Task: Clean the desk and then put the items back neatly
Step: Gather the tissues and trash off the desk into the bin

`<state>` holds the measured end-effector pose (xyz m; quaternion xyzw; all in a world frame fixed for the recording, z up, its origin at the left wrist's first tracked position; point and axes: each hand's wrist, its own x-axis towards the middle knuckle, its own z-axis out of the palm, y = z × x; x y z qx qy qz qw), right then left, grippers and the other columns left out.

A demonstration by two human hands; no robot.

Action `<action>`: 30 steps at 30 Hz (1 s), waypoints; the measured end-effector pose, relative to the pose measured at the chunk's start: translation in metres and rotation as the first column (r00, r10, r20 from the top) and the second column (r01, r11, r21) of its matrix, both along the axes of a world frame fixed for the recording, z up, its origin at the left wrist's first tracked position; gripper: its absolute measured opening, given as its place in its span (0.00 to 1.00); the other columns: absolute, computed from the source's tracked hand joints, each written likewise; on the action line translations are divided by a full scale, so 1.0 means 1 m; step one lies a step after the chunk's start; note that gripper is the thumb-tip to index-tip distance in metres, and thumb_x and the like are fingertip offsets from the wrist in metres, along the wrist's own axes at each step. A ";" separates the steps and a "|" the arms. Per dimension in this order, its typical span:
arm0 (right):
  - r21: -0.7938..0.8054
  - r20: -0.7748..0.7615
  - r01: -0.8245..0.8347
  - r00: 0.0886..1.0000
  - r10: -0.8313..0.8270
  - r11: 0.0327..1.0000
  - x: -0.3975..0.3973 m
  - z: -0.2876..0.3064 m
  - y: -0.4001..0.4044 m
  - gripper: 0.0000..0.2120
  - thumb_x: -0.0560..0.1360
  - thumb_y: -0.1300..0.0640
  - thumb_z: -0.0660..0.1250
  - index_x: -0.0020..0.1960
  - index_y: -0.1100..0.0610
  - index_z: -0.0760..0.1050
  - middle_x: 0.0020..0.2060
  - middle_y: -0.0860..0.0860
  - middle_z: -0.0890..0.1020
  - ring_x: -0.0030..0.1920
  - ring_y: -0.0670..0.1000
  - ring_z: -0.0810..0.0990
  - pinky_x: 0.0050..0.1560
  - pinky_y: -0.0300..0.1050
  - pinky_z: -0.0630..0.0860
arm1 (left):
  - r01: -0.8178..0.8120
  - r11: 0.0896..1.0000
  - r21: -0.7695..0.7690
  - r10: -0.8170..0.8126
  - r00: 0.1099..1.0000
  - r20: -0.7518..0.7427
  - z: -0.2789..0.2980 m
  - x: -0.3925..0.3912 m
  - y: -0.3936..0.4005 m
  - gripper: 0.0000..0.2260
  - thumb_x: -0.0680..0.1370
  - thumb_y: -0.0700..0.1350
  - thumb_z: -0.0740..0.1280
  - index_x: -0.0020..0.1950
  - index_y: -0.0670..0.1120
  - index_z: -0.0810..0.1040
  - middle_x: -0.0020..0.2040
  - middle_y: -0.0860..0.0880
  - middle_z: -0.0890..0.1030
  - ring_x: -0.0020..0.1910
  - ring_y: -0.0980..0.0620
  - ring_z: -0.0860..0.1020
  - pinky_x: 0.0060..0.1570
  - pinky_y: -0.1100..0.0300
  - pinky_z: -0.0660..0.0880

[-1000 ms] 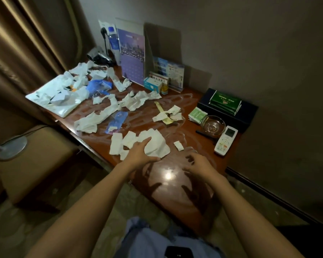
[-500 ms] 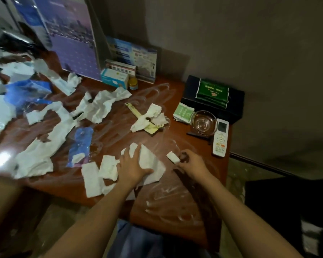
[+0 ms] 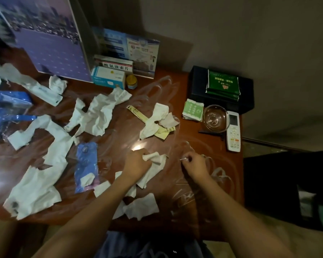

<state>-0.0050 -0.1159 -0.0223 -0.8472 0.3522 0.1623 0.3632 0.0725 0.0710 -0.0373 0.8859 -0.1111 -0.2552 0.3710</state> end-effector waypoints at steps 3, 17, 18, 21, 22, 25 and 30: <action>0.097 0.095 0.094 0.990 -0.103 0.991 0.015 0.008 0.004 0.05 0.75 0.63 0.67 0.43 0.55 0.77 0.39 0.47 0.78 0.38 0.43 0.74 0.40 0.36 0.68 | -0.003 0.999 -0.037 0.002 1.000 -0.019 0.008 0.016 0.004 0.08 0.65 0.44 0.62 0.35 0.39 0.75 0.28 0.49 0.72 0.28 0.59 0.67 0.32 0.69 0.67; -0.026 0.048 -0.302 0.952 0.303 0.953 0.127 0.013 0.027 0.37 0.73 0.58 0.70 0.77 0.52 0.55 0.71 0.59 0.60 0.72 0.60 0.57 0.70 0.51 0.59 | -0.081 0.997 -0.020 0.080 0.997 -0.020 0.028 0.064 0.013 0.05 0.74 0.37 0.67 0.37 0.39 0.76 0.29 0.53 0.71 0.29 0.59 0.69 0.30 0.70 0.67; -0.029 0.023 -0.329 0.944 0.329 0.944 0.127 0.011 0.027 0.42 0.71 0.56 0.72 0.77 0.51 0.52 0.73 0.58 0.56 0.73 0.59 0.55 0.70 0.51 0.58 | -0.095 0.995 -0.022 0.095 0.995 -0.019 0.027 0.066 0.013 0.05 0.74 0.39 0.67 0.39 0.38 0.78 0.30 0.52 0.72 0.30 0.59 0.69 0.31 0.71 0.67; -0.052 -0.049 -0.427 0.904 0.425 0.903 0.125 0.003 0.027 0.51 0.67 0.53 0.77 0.78 0.49 0.46 0.75 0.55 0.51 0.75 0.57 0.51 0.72 0.53 0.57 | -0.135 0.991 -0.018 0.134 0.990 -0.034 0.025 0.069 0.015 0.06 0.76 0.43 0.68 0.39 0.44 0.76 0.31 0.54 0.73 0.31 0.59 0.71 0.31 0.72 0.67; -0.065 -0.075 -0.453 0.891 0.449 0.889 0.125 0.001 0.026 0.51 0.67 0.53 0.77 0.78 0.49 0.46 0.75 0.55 0.51 0.75 0.57 0.52 0.71 0.53 0.58 | -0.153 0.988 -0.016 0.152 0.987 -0.046 0.025 0.070 0.015 0.07 0.76 0.44 0.67 0.38 0.45 0.75 0.31 0.54 0.73 0.31 0.60 0.71 0.31 0.73 0.67; -0.067 -0.106 -0.467 0.882 0.459 0.882 0.125 0.001 0.024 0.44 0.69 0.54 0.75 0.76 0.52 0.53 0.74 0.57 0.55 0.72 0.59 0.60 0.68 0.50 0.62 | -0.184 0.983 0.000 0.184 0.980 -0.071 0.026 0.073 0.013 0.08 0.76 0.45 0.67 0.37 0.46 0.74 0.31 0.53 0.74 0.31 0.60 0.71 0.29 0.73 0.67; -0.004 0.000 -0.376 0.927 0.376 0.927 0.116 0.000 0.020 0.21 0.72 0.60 0.71 0.62 0.60 0.70 0.60 0.57 0.72 0.58 0.57 0.72 0.48 0.41 0.65 | -0.151 0.989 0.003 0.150 0.986 -0.070 0.028 0.075 0.003 0.08 0.77 0.46 0.66 0.38 0.46 0.74 0.31 0.55 0.72 0.32 0.61 0.70 0.29 0.71 0.65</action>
